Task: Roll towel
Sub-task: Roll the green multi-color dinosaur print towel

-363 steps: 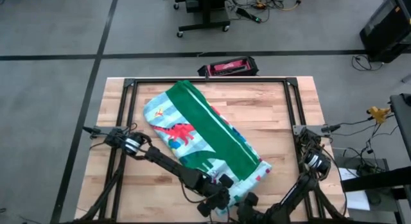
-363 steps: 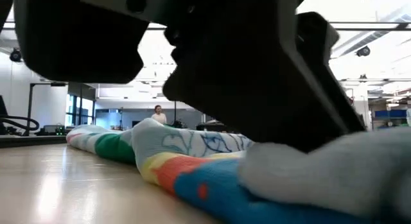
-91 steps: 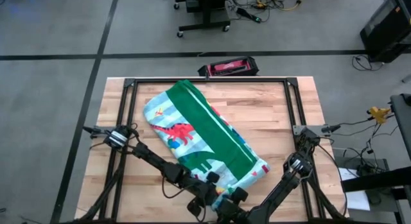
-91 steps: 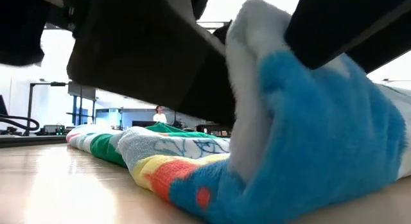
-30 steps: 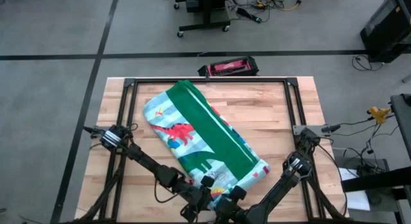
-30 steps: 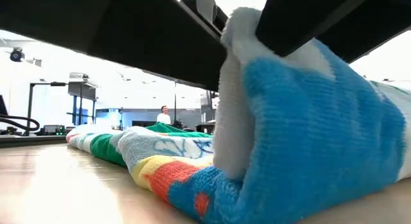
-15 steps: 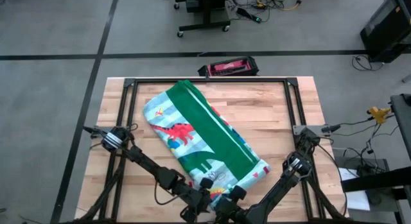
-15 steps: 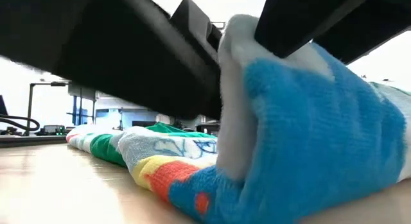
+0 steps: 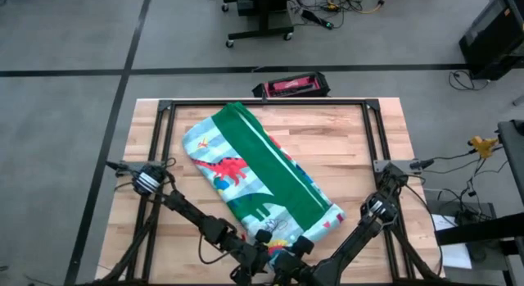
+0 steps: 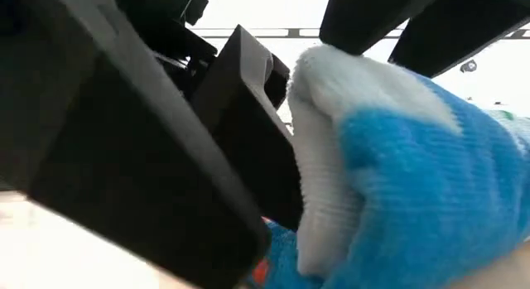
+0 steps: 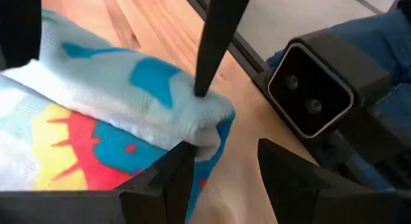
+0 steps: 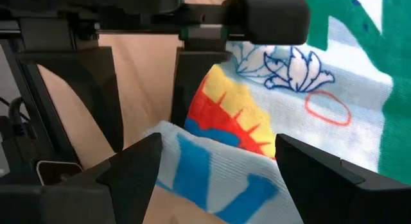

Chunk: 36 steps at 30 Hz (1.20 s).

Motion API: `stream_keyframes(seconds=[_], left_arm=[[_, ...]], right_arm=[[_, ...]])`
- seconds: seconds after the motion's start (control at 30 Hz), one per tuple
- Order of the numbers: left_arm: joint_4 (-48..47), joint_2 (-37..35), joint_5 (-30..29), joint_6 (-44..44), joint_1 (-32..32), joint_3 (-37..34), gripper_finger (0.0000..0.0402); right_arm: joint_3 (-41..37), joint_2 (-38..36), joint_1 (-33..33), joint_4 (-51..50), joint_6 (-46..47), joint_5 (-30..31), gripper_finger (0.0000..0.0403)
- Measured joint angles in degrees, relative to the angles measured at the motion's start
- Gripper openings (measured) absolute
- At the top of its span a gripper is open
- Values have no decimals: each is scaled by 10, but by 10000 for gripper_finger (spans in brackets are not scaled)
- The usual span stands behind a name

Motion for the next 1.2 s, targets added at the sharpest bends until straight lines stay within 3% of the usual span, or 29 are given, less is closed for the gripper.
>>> stream_keyframes(seconds=[0.87, 1.2], left_arm=[[-29, -15, 11, 1, -1, 0, 157], [-23, -38, -34, 30, -2, 0, 157]], right_arm=[[-77, 1, -7, 83, 7, -11, 286], [-92, 1, -7, 101, -2, -11, 290]])
